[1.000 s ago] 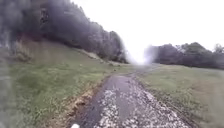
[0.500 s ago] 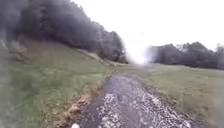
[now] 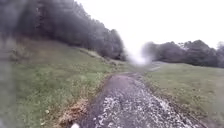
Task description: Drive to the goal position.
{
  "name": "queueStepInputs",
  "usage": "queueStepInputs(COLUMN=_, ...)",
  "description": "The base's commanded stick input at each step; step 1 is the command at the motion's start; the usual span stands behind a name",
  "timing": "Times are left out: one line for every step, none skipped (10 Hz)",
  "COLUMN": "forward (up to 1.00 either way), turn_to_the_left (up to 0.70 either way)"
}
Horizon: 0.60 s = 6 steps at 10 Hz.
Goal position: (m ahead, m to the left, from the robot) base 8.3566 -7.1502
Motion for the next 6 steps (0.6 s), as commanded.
queueStepInputs(forward=0.50, turn_to_the_left=0.00)
queueStepInputs(forward=0.50, turn_to_the_left=-0.15)
queueStepInputs(forward=0.50, turn_to_the_left=-0.50)
queueStepInputs(forward=0.50, turn_to_the_left=-0.50)
queueStepInputs(forward=0.50, turn_to_the_left=-0.36)
queueStepInputs(forward=0.50, turn_to_the_left=-0.02)
